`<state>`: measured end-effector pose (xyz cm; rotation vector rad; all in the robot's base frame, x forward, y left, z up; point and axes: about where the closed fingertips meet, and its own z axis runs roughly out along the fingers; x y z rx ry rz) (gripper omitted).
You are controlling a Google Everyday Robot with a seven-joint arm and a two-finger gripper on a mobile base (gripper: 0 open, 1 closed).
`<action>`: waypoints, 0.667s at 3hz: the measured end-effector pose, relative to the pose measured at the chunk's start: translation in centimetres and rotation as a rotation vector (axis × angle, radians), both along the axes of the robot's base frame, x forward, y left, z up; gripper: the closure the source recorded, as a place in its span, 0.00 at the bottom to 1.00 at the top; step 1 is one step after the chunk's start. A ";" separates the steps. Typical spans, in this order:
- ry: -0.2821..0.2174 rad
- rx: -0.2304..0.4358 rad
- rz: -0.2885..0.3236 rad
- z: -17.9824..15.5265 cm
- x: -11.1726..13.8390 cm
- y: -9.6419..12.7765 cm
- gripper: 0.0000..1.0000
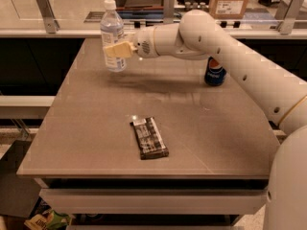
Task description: Move blue plastic bottle near rxbar chocolate
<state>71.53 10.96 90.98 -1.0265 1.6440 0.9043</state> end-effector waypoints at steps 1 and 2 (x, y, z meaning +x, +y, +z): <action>0.039 -0.040 0.016 0.9 -1.1 -1.8 1.00; 0.087 -0.072 0.033 1.6 -2.7 -3.5 1.00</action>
Offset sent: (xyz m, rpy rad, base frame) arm -0.0472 -0.0638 0.0277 -0.1146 0.1491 0.0476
